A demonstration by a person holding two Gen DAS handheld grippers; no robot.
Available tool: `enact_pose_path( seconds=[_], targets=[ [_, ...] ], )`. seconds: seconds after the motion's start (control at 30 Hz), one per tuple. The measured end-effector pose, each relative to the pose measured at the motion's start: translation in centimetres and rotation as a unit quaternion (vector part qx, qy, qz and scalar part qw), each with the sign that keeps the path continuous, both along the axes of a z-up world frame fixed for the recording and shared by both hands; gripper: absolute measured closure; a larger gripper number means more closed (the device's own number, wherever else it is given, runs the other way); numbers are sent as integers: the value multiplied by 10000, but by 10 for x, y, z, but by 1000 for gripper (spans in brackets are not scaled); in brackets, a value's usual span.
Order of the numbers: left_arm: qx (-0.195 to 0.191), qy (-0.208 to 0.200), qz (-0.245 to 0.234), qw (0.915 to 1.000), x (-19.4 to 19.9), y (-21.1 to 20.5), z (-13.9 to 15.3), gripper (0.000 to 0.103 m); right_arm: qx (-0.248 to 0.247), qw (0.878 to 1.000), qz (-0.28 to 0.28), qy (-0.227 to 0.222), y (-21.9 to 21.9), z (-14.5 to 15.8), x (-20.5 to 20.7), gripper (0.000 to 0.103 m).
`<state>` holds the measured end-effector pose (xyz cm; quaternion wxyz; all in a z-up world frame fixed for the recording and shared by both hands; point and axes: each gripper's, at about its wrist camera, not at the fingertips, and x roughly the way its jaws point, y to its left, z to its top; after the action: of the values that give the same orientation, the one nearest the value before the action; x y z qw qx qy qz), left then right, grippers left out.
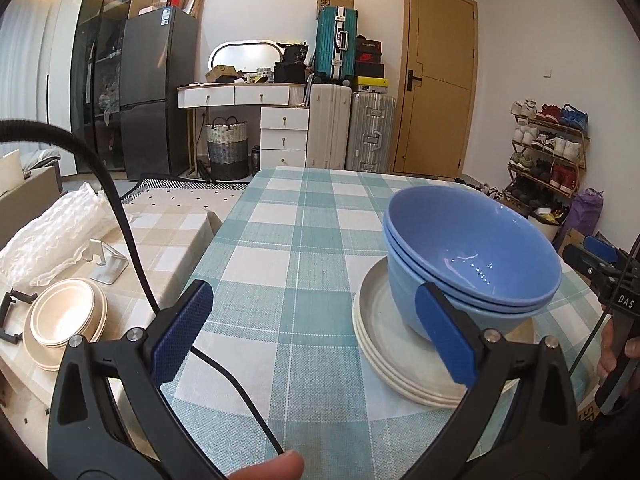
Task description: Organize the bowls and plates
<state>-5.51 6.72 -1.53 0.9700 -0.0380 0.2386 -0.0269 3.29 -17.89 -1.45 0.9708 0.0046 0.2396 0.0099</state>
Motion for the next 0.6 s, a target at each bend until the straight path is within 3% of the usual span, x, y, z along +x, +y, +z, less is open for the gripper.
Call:
enact_pose_path(
  seconds=[0.6],
  targets=[
    [111,16,-59,9999,-2,-2,-6,2,-19,9999,-31,-128,4,1,-4,1]
  ],
)
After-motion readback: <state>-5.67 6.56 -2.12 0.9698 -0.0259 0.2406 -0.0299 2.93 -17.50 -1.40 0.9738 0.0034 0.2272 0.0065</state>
